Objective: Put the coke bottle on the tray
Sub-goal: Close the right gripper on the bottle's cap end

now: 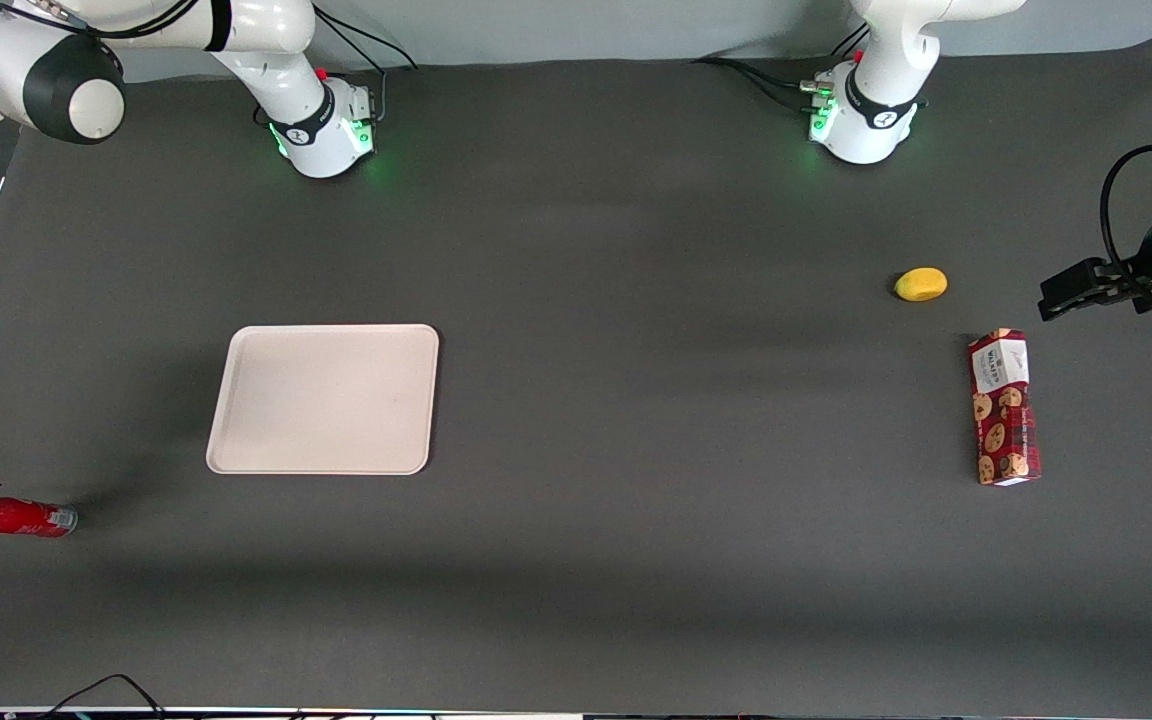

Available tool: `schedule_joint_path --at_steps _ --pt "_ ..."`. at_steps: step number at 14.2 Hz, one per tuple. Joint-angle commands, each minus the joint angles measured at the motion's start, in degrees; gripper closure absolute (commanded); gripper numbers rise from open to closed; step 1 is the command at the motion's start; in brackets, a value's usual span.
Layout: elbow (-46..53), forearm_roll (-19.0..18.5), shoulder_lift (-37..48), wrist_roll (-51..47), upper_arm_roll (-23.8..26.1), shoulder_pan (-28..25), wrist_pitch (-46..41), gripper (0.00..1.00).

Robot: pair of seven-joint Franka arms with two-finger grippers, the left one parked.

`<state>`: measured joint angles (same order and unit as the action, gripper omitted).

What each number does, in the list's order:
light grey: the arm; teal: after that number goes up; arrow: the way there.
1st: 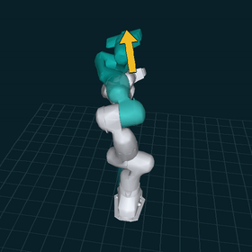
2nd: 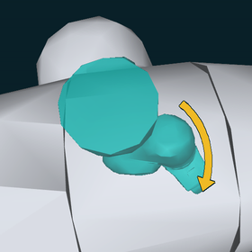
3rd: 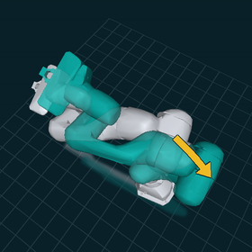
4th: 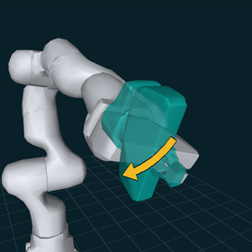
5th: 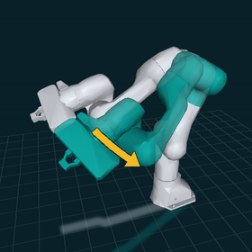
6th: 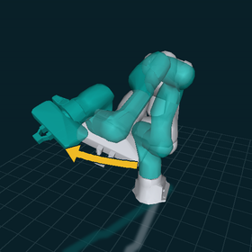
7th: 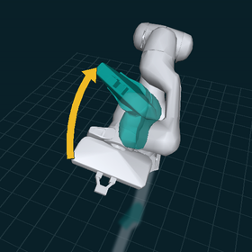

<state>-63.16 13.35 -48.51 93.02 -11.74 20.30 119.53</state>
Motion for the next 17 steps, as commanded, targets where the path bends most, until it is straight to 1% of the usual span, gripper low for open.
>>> schedule_joint_path --at_steps 1,4,6,9,11,13,17 --pt "2.25 1.59 -0.97 1.82 0.66 0.79 -0.26 0.21" --pt "2.25 1.59 -0.88 1.90 0.58 0.97 -0.26 0.50" --pt "2.25 1.59 -0.88 1.90 0.67 0.88 -0.35 0.61" --pt "2.25 1.50 -0.18 1.64 0.67 0.44 -0.44 0.82" --pt "2.16 1.33 0.52 1.21 0.75 0.27 -0.88 0.89" --pt "1.99 1.15 2.36 0.68 0.75 -0.26 -1.05 0.90" --pt "1.46 0.27 5.79 -2.31 0.75 -1.40 -6.40 0.95"
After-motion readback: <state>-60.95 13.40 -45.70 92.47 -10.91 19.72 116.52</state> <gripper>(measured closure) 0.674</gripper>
